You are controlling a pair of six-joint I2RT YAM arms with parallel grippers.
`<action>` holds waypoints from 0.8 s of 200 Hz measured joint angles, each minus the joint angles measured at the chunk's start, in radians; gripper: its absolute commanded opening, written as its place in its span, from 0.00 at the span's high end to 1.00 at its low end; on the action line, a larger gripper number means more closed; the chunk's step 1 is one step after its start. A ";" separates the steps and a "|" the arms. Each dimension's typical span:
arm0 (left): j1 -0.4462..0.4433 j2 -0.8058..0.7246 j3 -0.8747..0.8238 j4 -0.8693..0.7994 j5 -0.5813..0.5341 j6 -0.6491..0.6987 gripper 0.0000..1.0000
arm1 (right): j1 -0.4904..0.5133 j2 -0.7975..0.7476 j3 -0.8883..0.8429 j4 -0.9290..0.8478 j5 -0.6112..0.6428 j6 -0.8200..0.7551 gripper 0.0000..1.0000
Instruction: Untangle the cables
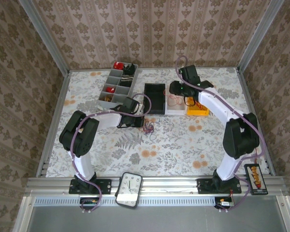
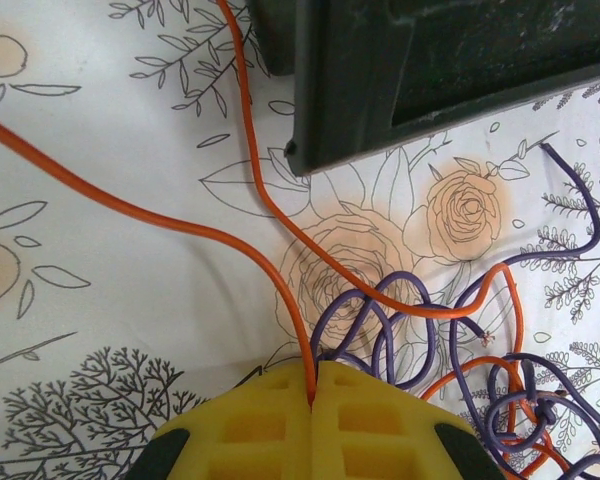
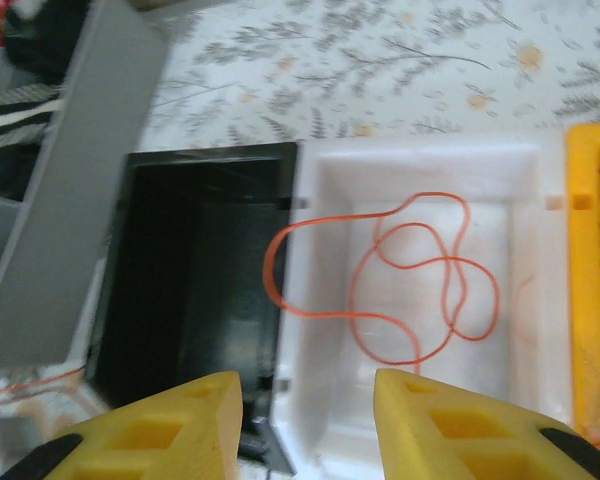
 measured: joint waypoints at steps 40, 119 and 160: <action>0.013 -0.011 -0.018 0.013 0.029 0.006 1.00 | 0.152 -0.040 -0.094 -0.015 -0.132 -0.164 0.60; 0.032 -0.075 -0.085 0.050 0.192 0.027 1.00 | 0.264 0.119 -0.164 -0.063 -0.235 -0.298 0.60; 0.032 -0.096 -0.100 0.058 0.235 0.053 1.00 | 0.262 0.185 -0.136 -0.071 -0.266 -0.324 0.60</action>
